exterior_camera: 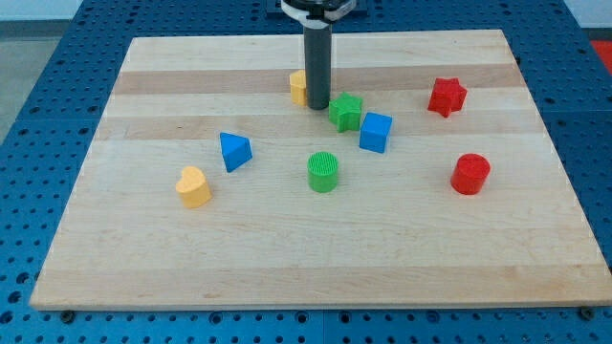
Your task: Place your arm at the top of the green star
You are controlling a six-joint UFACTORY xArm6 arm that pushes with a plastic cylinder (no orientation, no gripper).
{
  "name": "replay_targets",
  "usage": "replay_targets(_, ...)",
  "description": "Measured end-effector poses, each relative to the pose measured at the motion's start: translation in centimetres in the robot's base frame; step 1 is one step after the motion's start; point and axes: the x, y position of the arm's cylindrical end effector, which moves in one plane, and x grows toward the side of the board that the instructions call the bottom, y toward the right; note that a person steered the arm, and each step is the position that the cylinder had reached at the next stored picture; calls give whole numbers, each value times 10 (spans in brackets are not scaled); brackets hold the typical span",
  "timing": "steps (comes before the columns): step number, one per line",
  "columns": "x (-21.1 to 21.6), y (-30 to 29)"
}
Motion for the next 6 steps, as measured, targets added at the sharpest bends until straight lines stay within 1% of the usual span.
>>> replay_targets(1, -8, 41)
replay_targets(2, 1, 62)
replay_targets(3, -22, 63)
replay_targets(4, -44, 32)
replay_targets(6, -41, 19)
